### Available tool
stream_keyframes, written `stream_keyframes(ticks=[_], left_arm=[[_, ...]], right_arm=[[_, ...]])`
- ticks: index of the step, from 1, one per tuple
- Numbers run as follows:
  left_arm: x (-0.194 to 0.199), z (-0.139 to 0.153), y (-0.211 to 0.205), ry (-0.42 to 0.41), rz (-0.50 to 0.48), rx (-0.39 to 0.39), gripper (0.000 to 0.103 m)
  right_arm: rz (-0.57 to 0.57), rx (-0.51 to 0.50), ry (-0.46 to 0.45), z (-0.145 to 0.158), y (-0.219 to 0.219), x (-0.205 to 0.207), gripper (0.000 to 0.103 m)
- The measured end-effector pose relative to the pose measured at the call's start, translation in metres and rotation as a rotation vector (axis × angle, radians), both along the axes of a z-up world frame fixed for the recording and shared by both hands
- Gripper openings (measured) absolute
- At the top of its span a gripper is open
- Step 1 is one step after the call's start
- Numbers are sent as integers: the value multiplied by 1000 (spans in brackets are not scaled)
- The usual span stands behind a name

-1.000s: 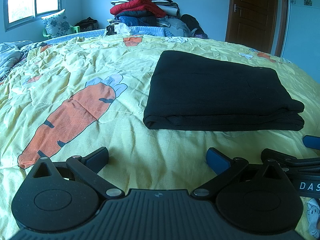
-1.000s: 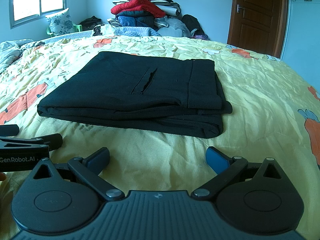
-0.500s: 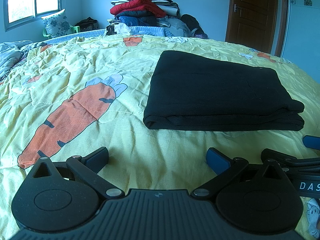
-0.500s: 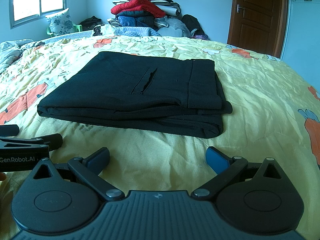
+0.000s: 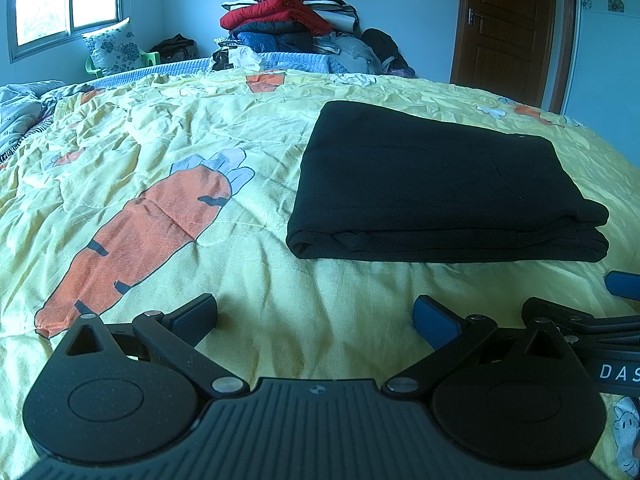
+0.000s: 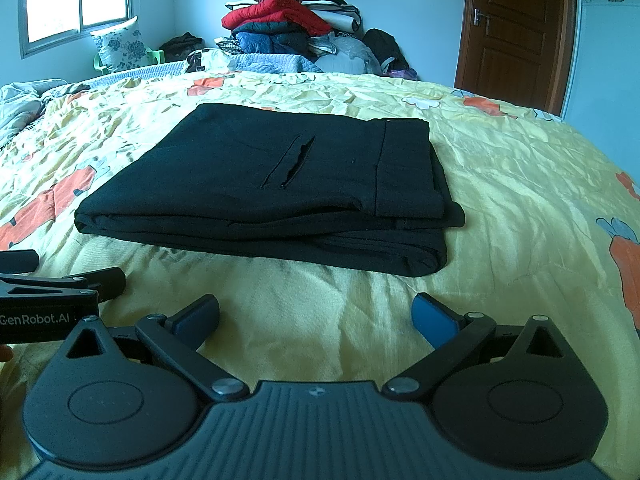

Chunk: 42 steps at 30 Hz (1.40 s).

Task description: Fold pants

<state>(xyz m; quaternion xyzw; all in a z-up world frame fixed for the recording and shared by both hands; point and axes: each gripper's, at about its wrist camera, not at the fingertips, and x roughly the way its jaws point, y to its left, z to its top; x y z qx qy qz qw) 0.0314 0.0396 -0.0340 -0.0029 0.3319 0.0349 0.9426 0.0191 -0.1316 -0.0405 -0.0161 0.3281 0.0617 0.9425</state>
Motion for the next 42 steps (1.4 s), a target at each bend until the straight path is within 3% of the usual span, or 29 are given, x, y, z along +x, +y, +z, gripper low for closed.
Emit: stream_keyframes(ticks=[32, 42], left_arm=[[0, 0, 0, 0, 0, 0, 103], [0, 0, 0, 0, 0, 0, 103]], right_arm=[[-17, -6, 117, 9, 3, 19, 103], [4, -4, 69, 5, 2, 16, 103]])
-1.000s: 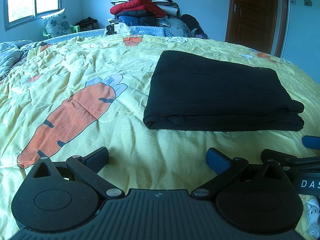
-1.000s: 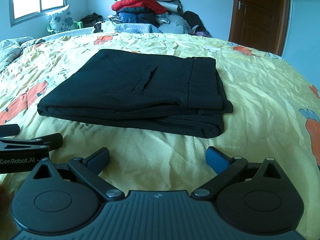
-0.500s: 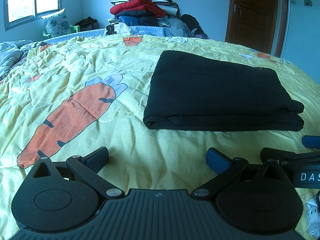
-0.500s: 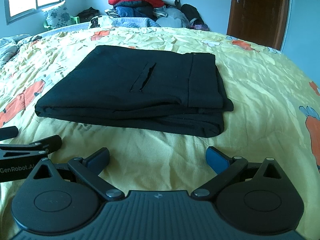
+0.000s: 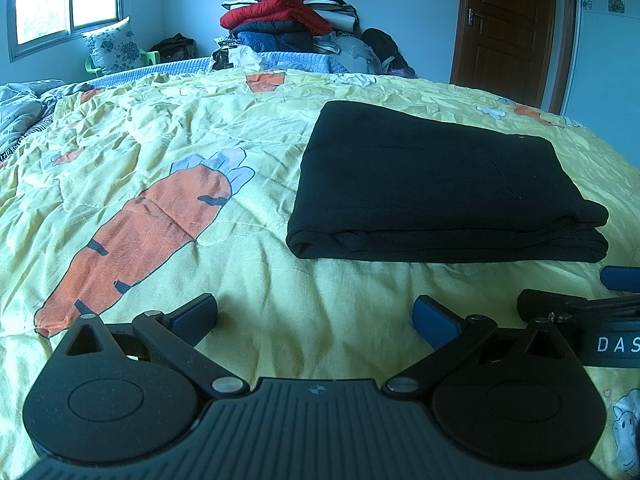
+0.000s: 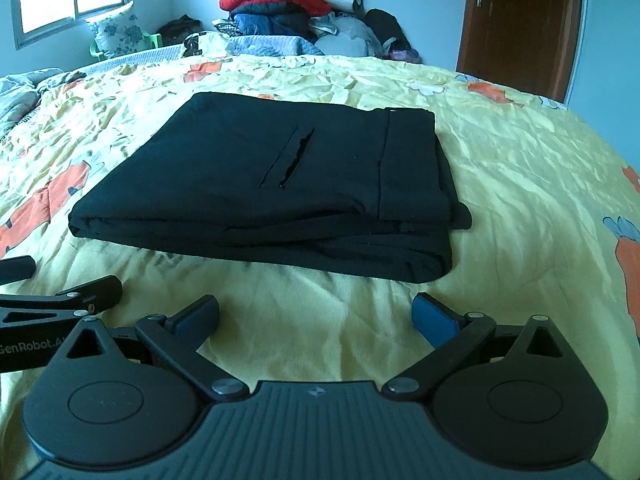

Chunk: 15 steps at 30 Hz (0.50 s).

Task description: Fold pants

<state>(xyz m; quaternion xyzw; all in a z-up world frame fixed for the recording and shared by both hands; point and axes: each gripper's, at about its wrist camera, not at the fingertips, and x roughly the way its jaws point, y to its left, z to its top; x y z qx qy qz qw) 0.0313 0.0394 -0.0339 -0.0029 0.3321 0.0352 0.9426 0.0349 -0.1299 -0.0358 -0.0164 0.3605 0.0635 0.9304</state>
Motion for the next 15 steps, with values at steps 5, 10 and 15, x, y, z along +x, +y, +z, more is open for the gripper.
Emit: stream_keyframes(ticks=[5, 10, 15], left_arm=[[0, 0, 0, 0, 0, 0, 103], [0, 0, 0, 0, 0, 0, 103], [0, 0, 0, 0, 0, 0, 103]], right_arm=[[15, 6, -38, -3, -2, -3, 103], [11, 10, -69, -5, -3, -6, 103], [11, 9, -70, -5, -3, -6, 103]])
